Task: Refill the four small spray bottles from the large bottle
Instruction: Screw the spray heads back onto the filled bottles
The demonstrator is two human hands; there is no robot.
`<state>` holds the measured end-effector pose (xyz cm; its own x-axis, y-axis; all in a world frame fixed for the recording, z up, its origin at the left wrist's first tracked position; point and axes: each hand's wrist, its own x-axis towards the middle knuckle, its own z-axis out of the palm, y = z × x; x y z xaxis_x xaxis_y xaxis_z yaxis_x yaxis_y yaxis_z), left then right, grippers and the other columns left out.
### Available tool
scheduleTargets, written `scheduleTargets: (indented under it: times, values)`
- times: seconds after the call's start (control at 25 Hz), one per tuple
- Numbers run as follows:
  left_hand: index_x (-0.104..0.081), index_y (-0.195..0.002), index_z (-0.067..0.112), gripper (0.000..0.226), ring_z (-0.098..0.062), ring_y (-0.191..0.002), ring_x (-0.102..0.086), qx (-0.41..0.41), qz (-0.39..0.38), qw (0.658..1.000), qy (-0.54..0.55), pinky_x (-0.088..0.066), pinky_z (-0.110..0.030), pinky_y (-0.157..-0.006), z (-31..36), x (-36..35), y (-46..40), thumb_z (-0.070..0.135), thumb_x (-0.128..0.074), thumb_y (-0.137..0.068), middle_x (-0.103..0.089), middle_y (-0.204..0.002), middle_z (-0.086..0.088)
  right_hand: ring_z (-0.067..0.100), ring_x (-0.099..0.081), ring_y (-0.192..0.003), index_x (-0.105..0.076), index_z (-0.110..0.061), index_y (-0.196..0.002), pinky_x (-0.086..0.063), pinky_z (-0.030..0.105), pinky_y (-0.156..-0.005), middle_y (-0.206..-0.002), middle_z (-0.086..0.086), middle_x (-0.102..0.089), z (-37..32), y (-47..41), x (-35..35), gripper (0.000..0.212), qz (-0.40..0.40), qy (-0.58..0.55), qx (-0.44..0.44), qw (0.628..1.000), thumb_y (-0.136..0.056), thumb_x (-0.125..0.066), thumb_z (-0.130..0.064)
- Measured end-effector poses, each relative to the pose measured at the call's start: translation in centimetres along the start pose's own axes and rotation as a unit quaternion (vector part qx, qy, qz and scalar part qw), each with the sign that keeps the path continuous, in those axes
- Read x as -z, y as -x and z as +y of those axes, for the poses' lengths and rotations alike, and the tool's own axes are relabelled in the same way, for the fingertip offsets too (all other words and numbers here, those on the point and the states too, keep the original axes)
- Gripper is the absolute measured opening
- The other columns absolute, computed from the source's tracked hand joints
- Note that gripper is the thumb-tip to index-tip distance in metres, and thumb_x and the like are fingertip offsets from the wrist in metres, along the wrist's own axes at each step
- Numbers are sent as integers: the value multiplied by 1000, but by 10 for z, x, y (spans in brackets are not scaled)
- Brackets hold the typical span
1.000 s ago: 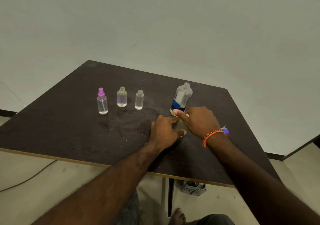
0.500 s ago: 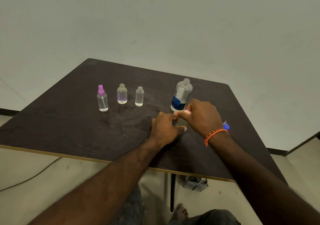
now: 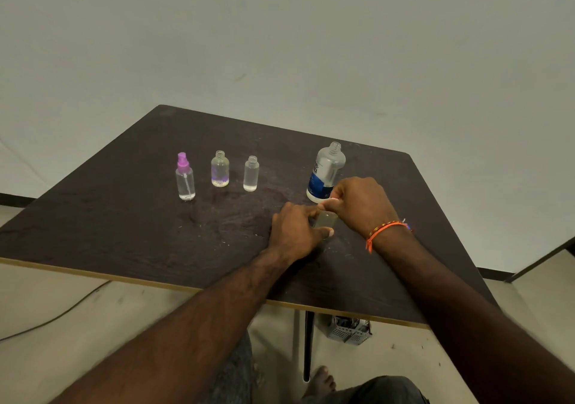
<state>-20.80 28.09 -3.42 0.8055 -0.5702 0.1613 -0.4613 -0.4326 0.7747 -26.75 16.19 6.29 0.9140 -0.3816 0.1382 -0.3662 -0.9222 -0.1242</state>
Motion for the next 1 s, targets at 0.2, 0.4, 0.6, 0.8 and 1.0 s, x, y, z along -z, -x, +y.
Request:
scheduleTargets:
  times: [0.2, 0.4, 0.6, 0.8, 1.0]
  values:
    - [-74, -123, 27, 44, -15, -96, -66, 3, -15, 1000, 2, -55, -49, -98, -1, -2, -2, 44, -84, -83, -75, -99, 5, 19, -66, -85, -74, -15, -109, -55, 35, -81, -99, 5, -73, 2, 0, -2, 28, -41, -31, 20, 998, -91, -69, -36]
    - [-75, -115, 23, 40, -18, -96, -66, -1, -20, 999, -41, -55, -52, -96, -3, -2, -5, 47, -83, -84, -69, -90, 8, 17, -64, -82, -74, -15, -104, -52, 33, -77, -95, 4, -73, 3, 2, -11, 25, 2, -56, 2, 998, -90, -70, -36]
    - [-73, -103, 24, 32, -19, -95, -63, -20, -31, 995, -93, -54, -51, -95, 2, 6, -7, 48, -82, -84, -61, -85, 11, 16, -64, -88, -68, -19, -110, -55, 35, -83, -101, 0, -72, 1, 17, -23, 27, 54, -159, -46, 985, -86, -72, -32]
    - [-76, -104, 27, 29, -17, -96, -65, -17, -24, 993, -112, -53, -51, -97, -17, 38, 2, 46, -83, -83, -72, -91, 10, 11, -66, -93, -68, -23, -104, -54, 29, -82, -98, -7, -70, -27, 19, -39, 23, 29, -260, -73, 962, -85, -73, -35]
    - [-78, -96, 32, 28, -9, -87, -68, 24, 39, 989, -141, -57, -46, -90, -63, 99, 22, 52, -83, -77, -75, -87, 14, 14, -68, -97, -71, -20, -107, -56, 37, -90, -104, -2, -74, -97, 14, -55, 20, 7, -321, -11, 947, -89, -68, -28]
